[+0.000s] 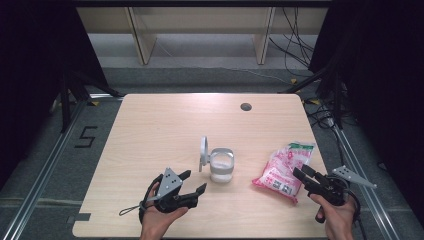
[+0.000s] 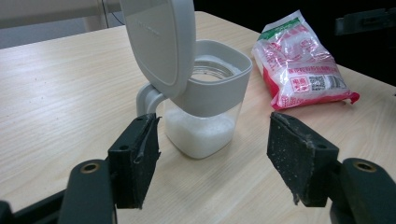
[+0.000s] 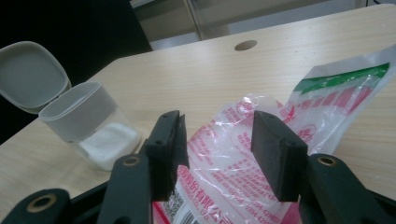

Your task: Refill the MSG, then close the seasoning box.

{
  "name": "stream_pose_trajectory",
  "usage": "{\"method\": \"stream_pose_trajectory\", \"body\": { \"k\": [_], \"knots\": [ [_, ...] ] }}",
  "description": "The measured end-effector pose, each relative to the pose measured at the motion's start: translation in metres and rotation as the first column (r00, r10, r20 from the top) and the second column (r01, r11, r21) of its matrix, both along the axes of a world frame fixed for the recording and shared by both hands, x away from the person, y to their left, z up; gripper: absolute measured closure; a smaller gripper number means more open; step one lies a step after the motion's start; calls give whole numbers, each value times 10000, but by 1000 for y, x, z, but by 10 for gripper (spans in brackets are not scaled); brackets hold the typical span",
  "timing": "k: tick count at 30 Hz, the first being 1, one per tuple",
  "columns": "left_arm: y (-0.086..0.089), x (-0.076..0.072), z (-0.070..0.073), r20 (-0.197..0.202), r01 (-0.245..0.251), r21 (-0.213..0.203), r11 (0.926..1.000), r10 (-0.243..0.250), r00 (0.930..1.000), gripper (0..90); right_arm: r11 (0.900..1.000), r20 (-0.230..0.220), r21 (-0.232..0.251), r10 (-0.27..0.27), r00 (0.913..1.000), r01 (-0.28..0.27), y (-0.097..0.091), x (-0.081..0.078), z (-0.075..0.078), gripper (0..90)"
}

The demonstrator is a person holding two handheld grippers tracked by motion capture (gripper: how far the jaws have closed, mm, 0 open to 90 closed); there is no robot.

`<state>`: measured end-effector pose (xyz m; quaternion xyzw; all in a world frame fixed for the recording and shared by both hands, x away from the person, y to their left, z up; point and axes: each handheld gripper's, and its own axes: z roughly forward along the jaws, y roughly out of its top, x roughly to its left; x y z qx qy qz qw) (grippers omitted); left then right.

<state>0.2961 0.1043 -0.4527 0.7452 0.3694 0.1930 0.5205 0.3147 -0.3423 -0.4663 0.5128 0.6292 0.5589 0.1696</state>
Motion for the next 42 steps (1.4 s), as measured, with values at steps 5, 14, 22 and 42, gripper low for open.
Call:
{"method": "stream_pose_trajectory", "body": {
  "k": [5,14,22,42],
  "knots": [
    [1,1,0,26,-49,-18,10000,49,10000,336,9990,169,-450,80,9998,-72,5,-6,1,512],
    [3,7,-2,-110,-110,-97,9999,109,9999,345,9955,-152,-874,358,9992,-370,13,-18,4,484],
    [8,10,1,-77,-184,-26,9998,184,9998,369,9894,146,-1202,834,9964,-810,22,-25,2,474],
    [9,25,12,617,299,426,9986,-325,9976,715,9782,90,-1699,1229,9924,-1196,35,-39,-2,457]
  ]
}}
